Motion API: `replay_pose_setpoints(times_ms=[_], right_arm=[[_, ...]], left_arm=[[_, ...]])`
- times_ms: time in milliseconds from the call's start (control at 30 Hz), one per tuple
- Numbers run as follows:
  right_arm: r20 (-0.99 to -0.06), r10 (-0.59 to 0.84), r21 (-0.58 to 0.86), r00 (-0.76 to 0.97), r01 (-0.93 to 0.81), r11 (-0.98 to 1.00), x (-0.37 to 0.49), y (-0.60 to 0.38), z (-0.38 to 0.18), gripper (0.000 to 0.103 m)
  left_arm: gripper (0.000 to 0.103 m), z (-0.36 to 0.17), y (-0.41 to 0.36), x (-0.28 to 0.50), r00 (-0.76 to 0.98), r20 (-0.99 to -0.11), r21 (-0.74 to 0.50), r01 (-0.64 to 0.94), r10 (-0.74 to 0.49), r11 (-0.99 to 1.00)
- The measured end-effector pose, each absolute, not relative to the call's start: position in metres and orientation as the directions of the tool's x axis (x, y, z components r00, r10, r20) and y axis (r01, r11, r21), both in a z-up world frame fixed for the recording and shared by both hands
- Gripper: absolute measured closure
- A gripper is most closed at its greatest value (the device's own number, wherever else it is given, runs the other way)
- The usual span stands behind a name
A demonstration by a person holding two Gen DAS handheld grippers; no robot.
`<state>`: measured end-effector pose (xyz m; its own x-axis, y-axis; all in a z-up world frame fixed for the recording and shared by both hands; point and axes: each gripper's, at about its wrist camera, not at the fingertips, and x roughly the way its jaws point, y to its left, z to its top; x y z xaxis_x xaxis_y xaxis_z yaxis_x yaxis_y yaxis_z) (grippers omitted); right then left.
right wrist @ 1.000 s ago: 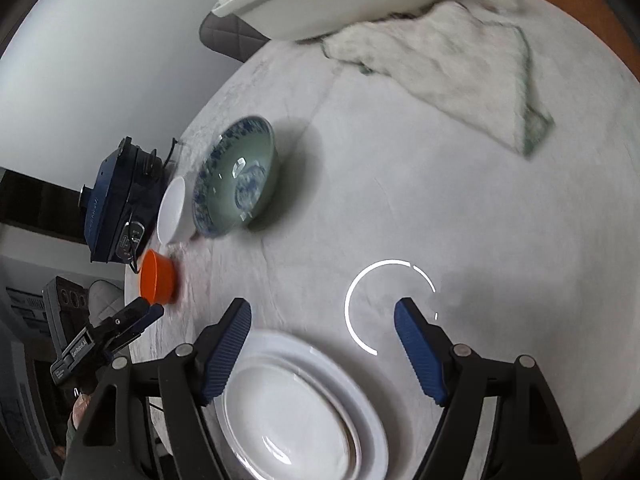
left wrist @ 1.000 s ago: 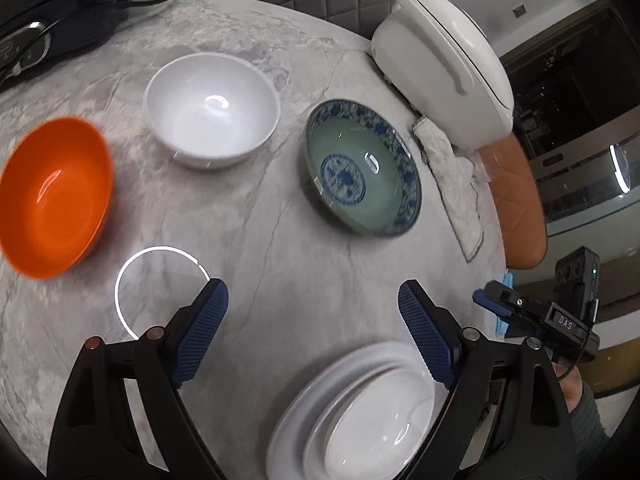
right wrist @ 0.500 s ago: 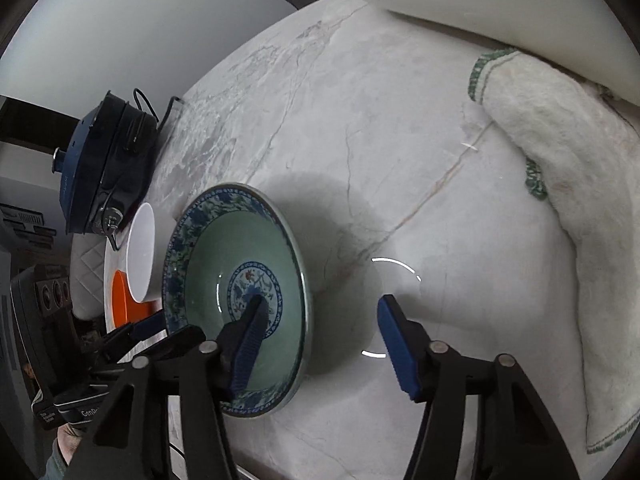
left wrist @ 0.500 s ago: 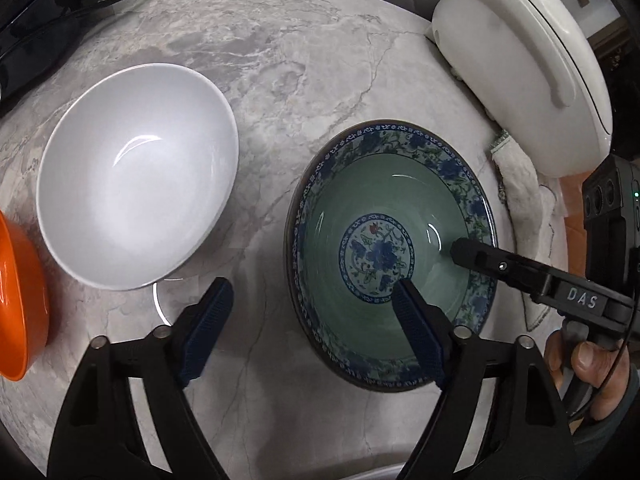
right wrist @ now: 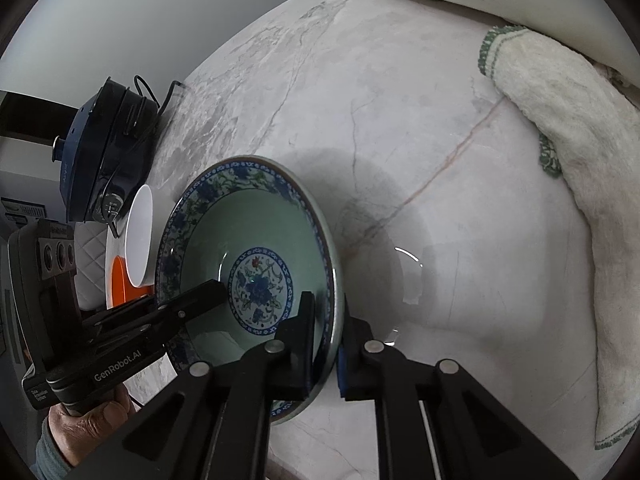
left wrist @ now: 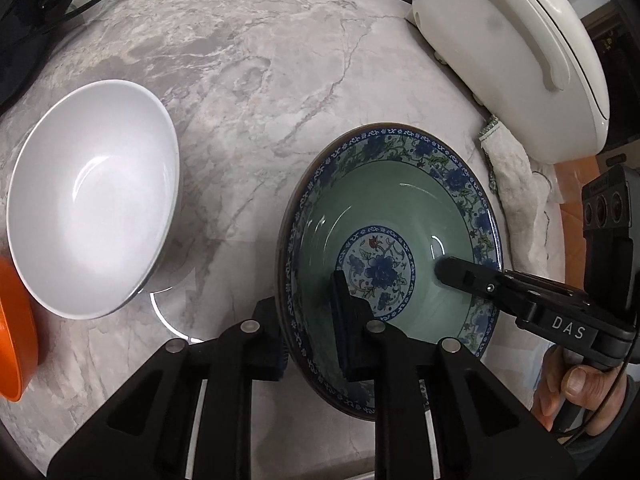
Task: Organize plates and bowls
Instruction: 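Reach to the blue-and-green patterned bowl and close both grippers on its rim, then set the patterned bowl down beside the plate stack and open both grippers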
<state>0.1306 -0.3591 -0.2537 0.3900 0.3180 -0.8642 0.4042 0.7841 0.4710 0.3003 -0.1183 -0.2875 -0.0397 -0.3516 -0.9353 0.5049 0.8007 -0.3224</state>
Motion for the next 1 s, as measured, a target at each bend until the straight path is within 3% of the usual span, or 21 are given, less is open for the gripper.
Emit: replay_pose_setpoints(times_ms=[367,600,833,967,1000], right_arm=[[-0.855,0.185,0.434,0.485,0.472,0.767,0.007,-0.361,-0.198,0.092],[-0.876,0.143,0.426,0.46,0.599,0.678,-0.088,-0.368,-0.232,0.092],[-0.875,0.131,0.426,0.466,0.613,0.665,-0.112,-0.369,-0.257,0.091],[-0.872,0.129,0.425,0.473,0.596,0.681,-0.113,-0.367,-0.26,0.088],[-0.869,0.126,0.425,0.479,0.591,0.685,-0.114,-0.367,-0.259,0.087]], left_arm=[[0.087,-0.248,-0.161,0.185,-0.146,-0.905,-0.387,0.674,-0.401,0.629],[0.087,-0.289,-0.19,0.107,-0.24,-0.913,-0.393,0.731,-0.329,0.558],[0.085,-0.306,-0.202,0.083,-0.2,-0.932,-0.343,0.755,-0.302,0.559],[0.081,-0.307,-0.205,0.084,-0.174,-0.935,-0.328,0.757,-0.309,0.566],[0.075,-0.304,-0.203,0.085,-0.169,-0.931,-0.334,0.754,-0.324,0.566]])
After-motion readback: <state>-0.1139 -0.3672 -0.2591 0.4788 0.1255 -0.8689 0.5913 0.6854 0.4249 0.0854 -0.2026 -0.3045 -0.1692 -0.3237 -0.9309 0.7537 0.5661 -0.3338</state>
